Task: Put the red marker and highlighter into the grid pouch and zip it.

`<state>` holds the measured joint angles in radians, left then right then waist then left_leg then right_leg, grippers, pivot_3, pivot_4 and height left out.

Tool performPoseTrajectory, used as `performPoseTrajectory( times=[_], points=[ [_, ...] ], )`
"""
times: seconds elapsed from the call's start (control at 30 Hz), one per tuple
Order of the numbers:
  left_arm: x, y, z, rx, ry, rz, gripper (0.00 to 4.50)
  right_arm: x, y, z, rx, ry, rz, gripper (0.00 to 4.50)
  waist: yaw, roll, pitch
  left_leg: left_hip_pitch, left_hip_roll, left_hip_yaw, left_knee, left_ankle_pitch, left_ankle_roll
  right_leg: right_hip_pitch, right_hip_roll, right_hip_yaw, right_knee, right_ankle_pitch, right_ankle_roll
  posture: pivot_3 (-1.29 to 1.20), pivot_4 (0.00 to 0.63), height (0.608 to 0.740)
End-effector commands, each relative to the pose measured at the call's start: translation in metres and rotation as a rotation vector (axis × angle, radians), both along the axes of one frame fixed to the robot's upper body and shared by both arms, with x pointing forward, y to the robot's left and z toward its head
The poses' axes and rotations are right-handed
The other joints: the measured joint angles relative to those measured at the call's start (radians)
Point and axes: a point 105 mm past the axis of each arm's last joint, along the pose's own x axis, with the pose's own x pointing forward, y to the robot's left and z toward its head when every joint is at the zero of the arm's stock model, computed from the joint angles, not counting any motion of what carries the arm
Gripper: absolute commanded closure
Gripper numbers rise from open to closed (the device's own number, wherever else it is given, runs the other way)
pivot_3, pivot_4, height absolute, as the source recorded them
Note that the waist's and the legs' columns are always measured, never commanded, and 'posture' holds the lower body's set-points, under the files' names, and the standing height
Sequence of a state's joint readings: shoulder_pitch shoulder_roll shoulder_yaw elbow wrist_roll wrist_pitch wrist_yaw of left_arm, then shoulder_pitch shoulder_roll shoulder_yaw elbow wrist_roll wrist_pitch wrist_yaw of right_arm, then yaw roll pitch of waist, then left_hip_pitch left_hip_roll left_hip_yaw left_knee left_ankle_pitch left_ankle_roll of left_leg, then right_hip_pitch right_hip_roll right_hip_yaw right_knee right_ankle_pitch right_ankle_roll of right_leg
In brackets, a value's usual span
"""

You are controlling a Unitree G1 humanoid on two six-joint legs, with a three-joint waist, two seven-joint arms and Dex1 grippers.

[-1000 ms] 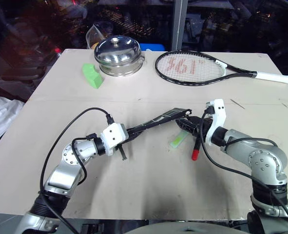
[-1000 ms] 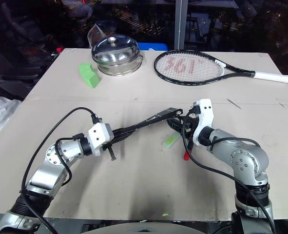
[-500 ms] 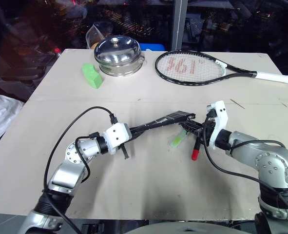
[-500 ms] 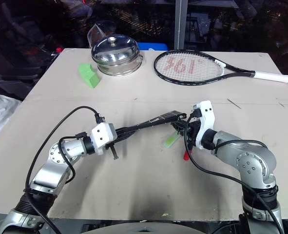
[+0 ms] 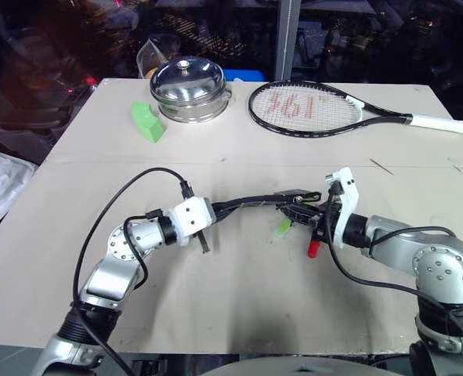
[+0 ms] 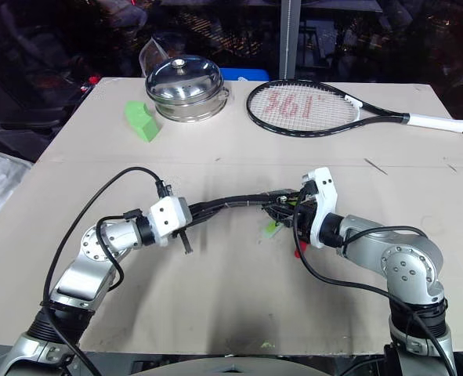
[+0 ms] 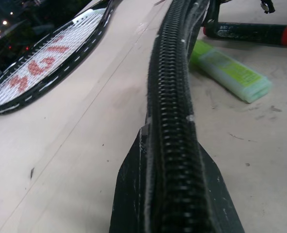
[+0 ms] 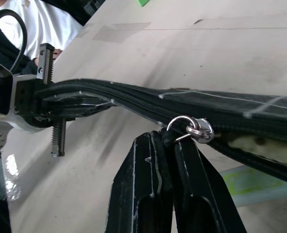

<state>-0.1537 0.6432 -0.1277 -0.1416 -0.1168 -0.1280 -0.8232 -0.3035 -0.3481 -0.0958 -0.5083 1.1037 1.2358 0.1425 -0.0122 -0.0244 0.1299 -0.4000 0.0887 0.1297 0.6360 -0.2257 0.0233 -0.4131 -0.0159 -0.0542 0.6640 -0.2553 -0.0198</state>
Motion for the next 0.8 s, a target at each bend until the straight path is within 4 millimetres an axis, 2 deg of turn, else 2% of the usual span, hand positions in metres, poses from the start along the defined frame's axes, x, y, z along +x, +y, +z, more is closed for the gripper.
performPoseTrajectory(
  times=[0.03, 0.33, 0.53, 0.67, 0.8],
  points=[
    [-0.004, -0.014, 0.016, 0.000, -0.082, -0.060, 4.50, -0.003, 0.010, 0.012, 0.029, -0.027, 0.053, 4.46, 0.000, 0.000, 0.000, 0.000, 0.000, 0.000, 0.000, 0.000, 0.000, 0.000, 0.000, 0.000, 0.000, 0.000, 0.000, 0.00, 0.150, 0.740],
    [0.003, -0.029, 0.021, -0.003, -0.118, -0.087, 4.50, -0.001, 0.035, 0.017, 0.069, 0.020, 0.163, 4.46, -0.001, 0.000, 0.000, -0.001, 0.000, 0.000, 0.000, 0.000, 0.000, -0.001, 0.000, 0.000, 0.000, 0.000, 0.000, 0.00, 0.150, 0.740],
    [0.010, -0.037, 0.023, -0.003, -0.130, -0.084, 4.50, -0.002, 0.045, 0.019, 0.071, 0.041, 0.224, 4.46, -0.001, 0.000, 0.000, -0.001, 0.000, 0.000, 0.000, 0.000, 0.000, -0.001, 0.000, 0.000, -0.001, 0.000, 0.000, 0.00, 0.150, 0.740],
    [0.018, -0.056, 0.026, -0.013, -0.157, -0.101, 4.50, -0.006, 0.060, 0.014, 0.076, 0.079, 0.293, 4.46, 0.000, 0.000, 0.001, -0.002, 0.000, 0.000, 0.000, 0.000, 0.000, -0.001, 0.000, 0.000, -0.001, 0.000, 0.000, 0.00, 0.150, 0.740],
    [0.019, -0.066, 0.028, -0.007, -0.176, -0.116, 4.50, 0.001, 0.063, 0.014, 0.081, 0.084, 0.282, 4.46, -0.002, 0.000, 0.001, -0.002, 0.000, 0.000, 0.000, 0.000, 0.000, -0.001, 0.000, 0.000, -0.001, 0.000, 0.000, 0.00, 0.150, 0.740]
  ],
)
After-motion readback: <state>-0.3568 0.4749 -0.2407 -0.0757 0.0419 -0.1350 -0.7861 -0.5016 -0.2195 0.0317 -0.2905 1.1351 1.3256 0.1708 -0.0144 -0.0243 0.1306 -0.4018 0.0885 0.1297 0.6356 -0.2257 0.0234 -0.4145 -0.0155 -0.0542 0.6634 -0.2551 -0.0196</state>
